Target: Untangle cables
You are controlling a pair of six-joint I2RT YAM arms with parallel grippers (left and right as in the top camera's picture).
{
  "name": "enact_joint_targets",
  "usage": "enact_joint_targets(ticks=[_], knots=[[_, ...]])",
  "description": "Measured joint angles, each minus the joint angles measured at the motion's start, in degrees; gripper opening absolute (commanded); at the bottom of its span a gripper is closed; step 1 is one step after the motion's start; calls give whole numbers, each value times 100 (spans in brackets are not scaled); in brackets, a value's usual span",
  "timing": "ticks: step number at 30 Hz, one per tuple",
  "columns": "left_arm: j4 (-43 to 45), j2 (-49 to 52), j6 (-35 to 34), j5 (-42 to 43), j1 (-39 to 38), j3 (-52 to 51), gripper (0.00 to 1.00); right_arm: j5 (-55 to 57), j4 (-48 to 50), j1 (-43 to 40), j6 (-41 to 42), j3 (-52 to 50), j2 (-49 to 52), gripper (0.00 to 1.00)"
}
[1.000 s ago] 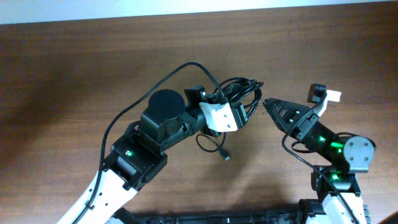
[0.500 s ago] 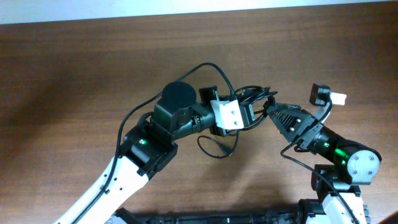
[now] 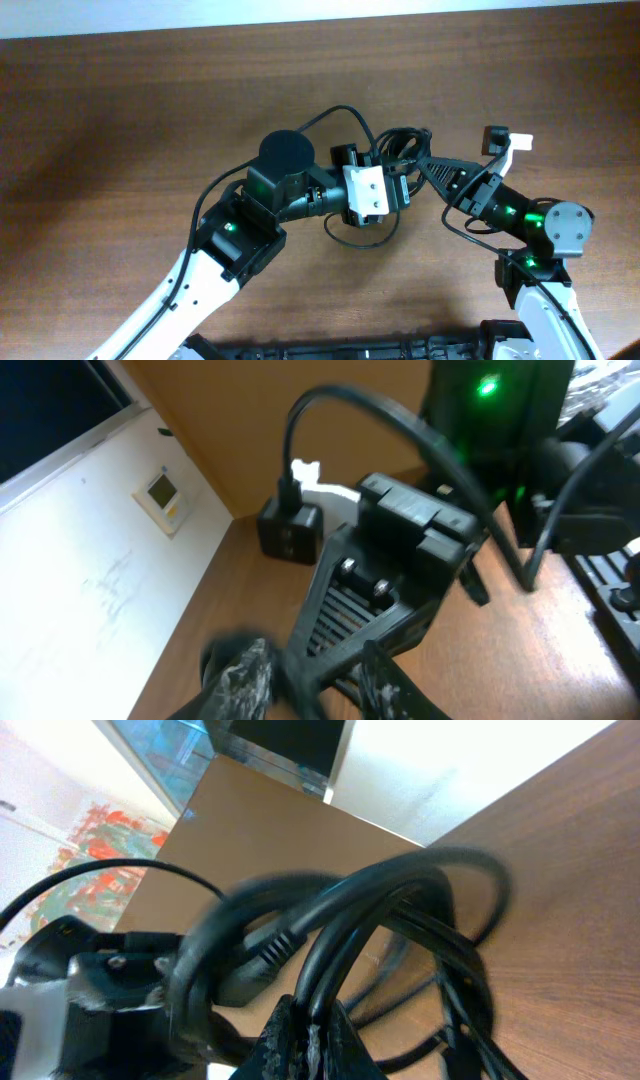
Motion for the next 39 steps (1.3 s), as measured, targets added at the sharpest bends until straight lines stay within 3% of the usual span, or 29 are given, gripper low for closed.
enact_joint_targets(ticks=[7,10,11,13,16,23,31,36,39], knots=[[-28,0,0,96,0,0,34,-162,678,0,-22,-2,59,4],[-168,0,-7,66,0,0,37,-229,817,0,-28,-2,59,4],[-223,0,-74,-20,-2,0,43,-258,870,0,-28,-2,61,4],[-278,0,-321,-313,-17,0,46,-310,1093,0,-31,-4,63,4],[-337,-7,-876,-756,-26,0,39,-400,1550,0,-48,-7,70,4],[-452,-7,-1834,-1917,-37,0,48,-494,1808,0,-52,-7,72,4],[-470,-7,-2146,-2365,-37,0,63,-592,2173,0,-52,-7,70,4],[-476,-7,-2111,-2546,-39,0,56,-614,2173,-2,-55,-7,70,4],[-483,-7,-2044,-2966,-44,0,42,-638,2175,-26,-59,-7,70,4]])
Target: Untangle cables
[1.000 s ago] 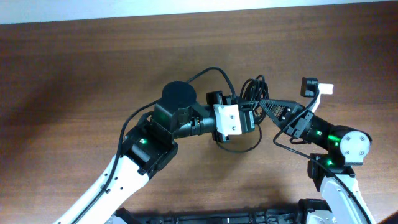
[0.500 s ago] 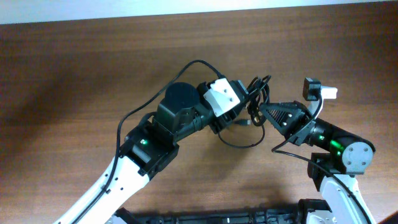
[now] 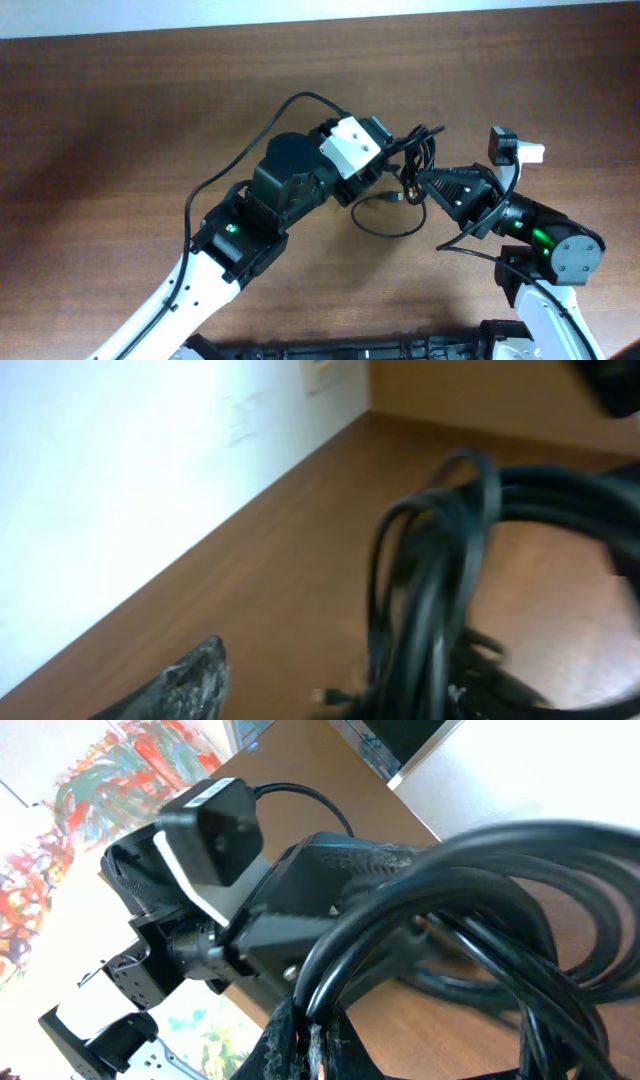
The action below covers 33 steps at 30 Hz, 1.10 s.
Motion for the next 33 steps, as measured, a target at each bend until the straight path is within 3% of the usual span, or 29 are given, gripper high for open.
enact_joint_targets(ticks=[8,14,15,16,17,18,20,23,28,33], knots=[[-13,0,61,-925,-22,0,0,-374,-295,-420,15,0,0,4],[-13,0,96,-994,-26,0,0,-470,-332,-463,11,0,46,4],[-13,0,96,-999,-26,0,4,-490,-330,-463,13,0,83,4],[-13,2,96,-1001,-26,0,18,-498,-330,-463,9,0,131,4],[-13,2,101,-994,-26,0,47,-511,-330,-463,13,0,179,4],[-11,2,131,-957,-24,0,63,-514,-332,-463,13,0,210,4],[9,2,105,-789,-17,0,76,-518,-334,-468,17,0,243,4],[13,2,92,-337,-13,0,82,-555,-334,-474,31,0,251,4],[26,2,74,494,-13,0,82,-627,-323,-474,57,0,251,4],[39,70,76,752,-13,0,82,-697,387,-474,321,0,262,4]])
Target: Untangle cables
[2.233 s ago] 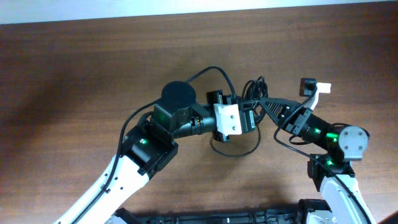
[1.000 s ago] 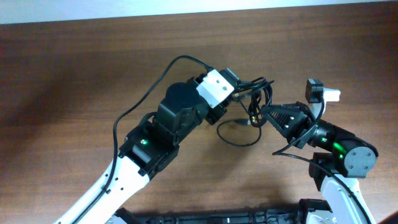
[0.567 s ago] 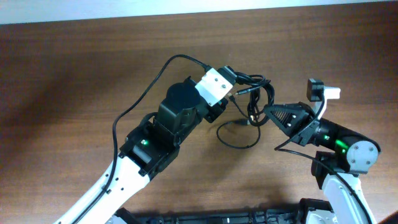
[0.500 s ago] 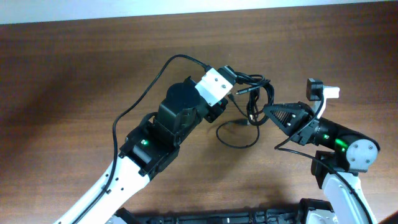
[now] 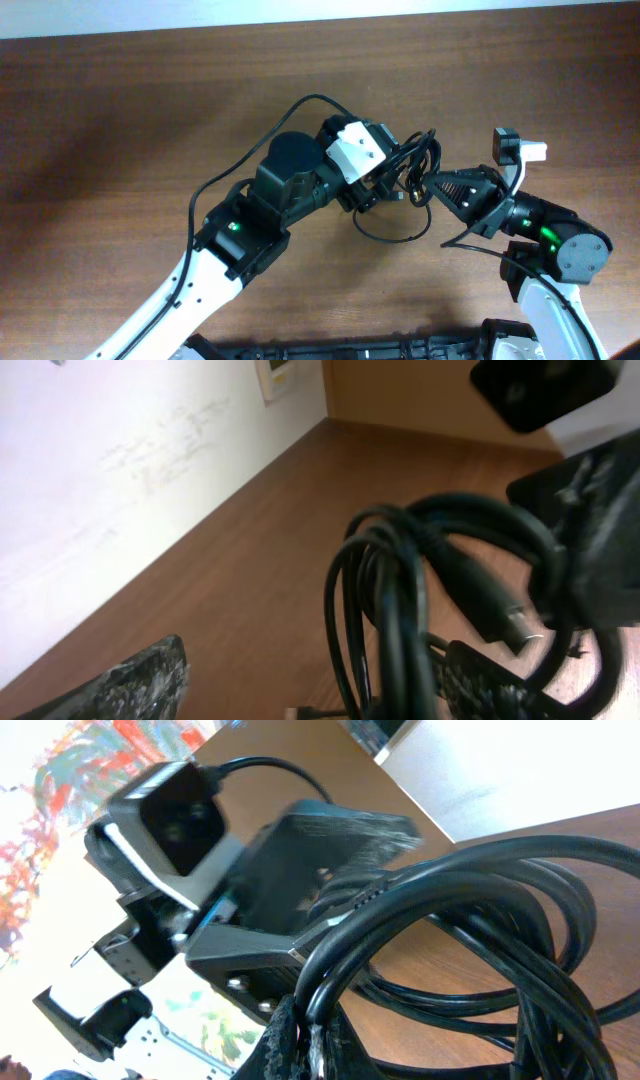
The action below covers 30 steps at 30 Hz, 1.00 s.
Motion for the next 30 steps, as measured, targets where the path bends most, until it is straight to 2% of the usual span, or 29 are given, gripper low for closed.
enact_joint_targets(ticks=[2,3,4,6,8,17,30], knots=[[-7,76,0,42,0,0,78,-4,37,0,55,0,0,4],[-4,96,-2,52,0,0,68,-7,39,0,59,0,0,4],[-2,111,4,61,0,0,52,-7,39,0,68,0,0,4],[26,120,-15,76,0,0,31,-7,39,0,81,0,0,4],[76,120,4,105,-2,0,2,0,39,0,76,0,0,4],[490,35,-208,-170,-20,0,0,68,15,0,26,0,0,4],[7,-1147,-306,-702,-17,-22,0,-98,-481,-247,11,28,444,4]])
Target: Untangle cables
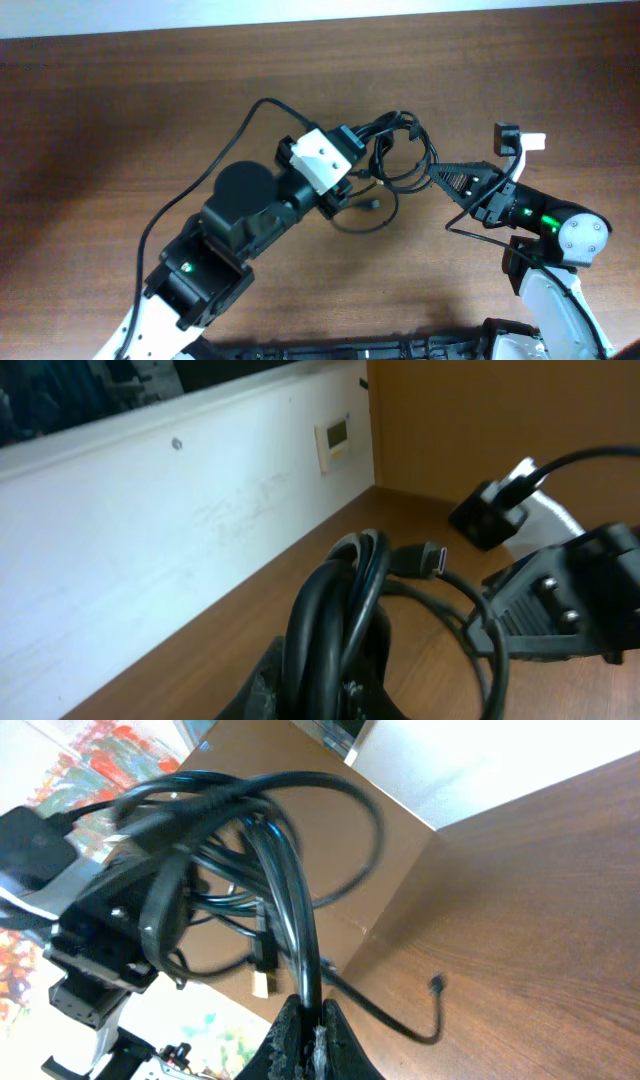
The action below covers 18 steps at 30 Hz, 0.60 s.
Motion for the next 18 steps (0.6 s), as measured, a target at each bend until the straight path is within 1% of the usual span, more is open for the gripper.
enact_joint_targets(ticks=[6,8,9,10,12,13,14,18], knots=[[28,-236,-22,74,11,0,0,-59,-22,-15,0,0,109,5],[22,-234,-22,72,11,0,0,-59,-22,-15,4,0,109,12],[24,-234,-22,72,11,0,0,-63,-22,-15,-2,0,109,21],[31,-236,-22,68,11,0,0,-85,-28,-26,7,0,109,33],[-42,-236,-4,61,24,2,0,-107,-46,-37,0,0,116,49],[-107,-236,22,63,33,2,0,-107,-24,-39,13,0,125,54],[-186,-236,50,63,37,2,0,-114,-7,-55,35,0,133,57],[-254,-223,94,66,37,2,0,-131,439,-59,216,0,138,58]])
